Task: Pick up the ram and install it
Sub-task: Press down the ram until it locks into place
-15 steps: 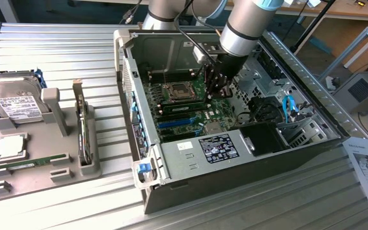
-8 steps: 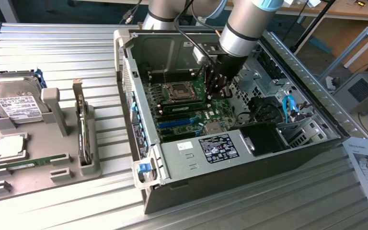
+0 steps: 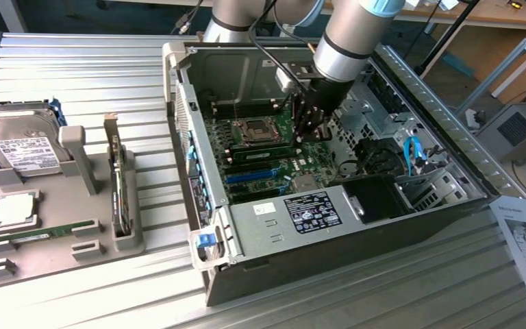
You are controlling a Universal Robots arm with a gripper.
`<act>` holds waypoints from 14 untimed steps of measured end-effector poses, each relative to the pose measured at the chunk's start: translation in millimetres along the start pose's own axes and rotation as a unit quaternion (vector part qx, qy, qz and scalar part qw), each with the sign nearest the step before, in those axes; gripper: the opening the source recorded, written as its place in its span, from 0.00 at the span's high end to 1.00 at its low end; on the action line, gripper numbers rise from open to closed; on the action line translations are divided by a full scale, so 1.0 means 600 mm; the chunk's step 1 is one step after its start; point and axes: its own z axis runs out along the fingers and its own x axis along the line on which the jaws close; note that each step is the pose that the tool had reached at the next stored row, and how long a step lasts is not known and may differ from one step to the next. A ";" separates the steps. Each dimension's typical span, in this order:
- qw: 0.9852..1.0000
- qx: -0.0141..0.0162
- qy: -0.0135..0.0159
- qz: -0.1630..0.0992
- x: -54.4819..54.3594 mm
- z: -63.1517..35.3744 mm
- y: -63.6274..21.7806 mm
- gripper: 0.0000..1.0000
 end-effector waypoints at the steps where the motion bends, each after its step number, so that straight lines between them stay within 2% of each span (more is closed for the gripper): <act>1: 1.000 0.000 0.000 0.000 0.000 0.000 0.000 0.89; 14: 1.000 0.000 0.000 0.000 0.000 0.005 0.000 0.89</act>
